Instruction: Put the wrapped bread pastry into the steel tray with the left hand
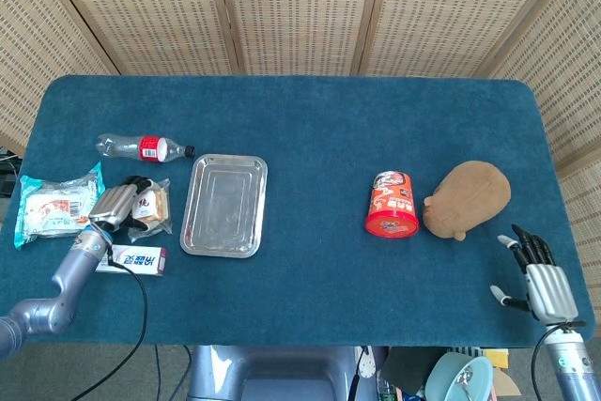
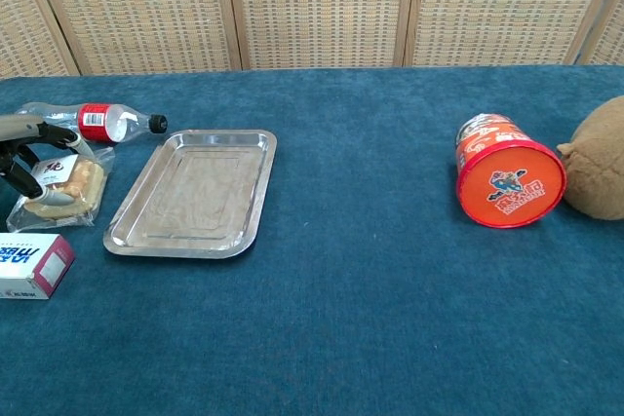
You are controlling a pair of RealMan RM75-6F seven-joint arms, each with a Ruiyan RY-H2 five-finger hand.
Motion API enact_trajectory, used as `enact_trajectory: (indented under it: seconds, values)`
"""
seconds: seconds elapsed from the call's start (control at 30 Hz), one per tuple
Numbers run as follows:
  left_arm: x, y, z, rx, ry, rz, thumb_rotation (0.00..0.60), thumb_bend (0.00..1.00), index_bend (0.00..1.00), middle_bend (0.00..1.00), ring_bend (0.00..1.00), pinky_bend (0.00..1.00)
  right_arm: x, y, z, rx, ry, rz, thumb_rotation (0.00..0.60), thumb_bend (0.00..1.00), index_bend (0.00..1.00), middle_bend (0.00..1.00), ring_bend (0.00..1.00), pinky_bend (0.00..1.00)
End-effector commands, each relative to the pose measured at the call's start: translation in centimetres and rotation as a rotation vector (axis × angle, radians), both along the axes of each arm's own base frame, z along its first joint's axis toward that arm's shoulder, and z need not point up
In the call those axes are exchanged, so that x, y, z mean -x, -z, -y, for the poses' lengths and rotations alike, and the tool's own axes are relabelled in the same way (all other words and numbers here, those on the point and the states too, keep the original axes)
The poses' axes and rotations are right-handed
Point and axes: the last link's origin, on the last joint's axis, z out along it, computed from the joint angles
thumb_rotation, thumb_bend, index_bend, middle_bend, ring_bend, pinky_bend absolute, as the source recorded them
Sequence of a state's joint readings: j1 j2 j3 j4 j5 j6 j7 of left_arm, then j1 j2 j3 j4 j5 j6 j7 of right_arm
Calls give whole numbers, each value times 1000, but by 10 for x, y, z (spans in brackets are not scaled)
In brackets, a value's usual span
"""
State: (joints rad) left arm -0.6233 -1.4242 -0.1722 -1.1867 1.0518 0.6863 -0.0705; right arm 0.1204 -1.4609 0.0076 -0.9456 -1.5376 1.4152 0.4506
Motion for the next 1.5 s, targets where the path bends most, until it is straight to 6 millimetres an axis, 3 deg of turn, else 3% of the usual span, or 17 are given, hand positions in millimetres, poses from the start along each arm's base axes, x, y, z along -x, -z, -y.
enact_trajectory:
  seconds: [0.03,0.43,0.63,0.87,1.17,1.5]
  values:
    - [-2,-3,0,-13,9,-3,600,321,431,206,101,370,0,1,0,-1,1,-1,600,224,129,0,0,0]
    - [-27,-35,3,-86,81,-31,600,321,443,209,128,395,1,0,0,6,0,16,600,224,129,0,0,0]
    - [-40,-40,2,-102,98,-40,600,321,444,210,129,396,4,1,-1,3,1,23,600,224,129,0,0,0]
    - [-61,-28,-12,-94,139,-52,600,320,444,210,129,396,11,-6,-4,18,15,37,600,225,129,0,0,0]
    - [-95,15,-33,-38,203,0,600,318,444,209,129,391,27,-11,-7,21,61,60,600,224,129,0,0,0]
    - [-125,37,-33,-10,283,27,600,315,444,209,129,388,34,-15,-11,31,63,78,600,224,129,0,0,0]
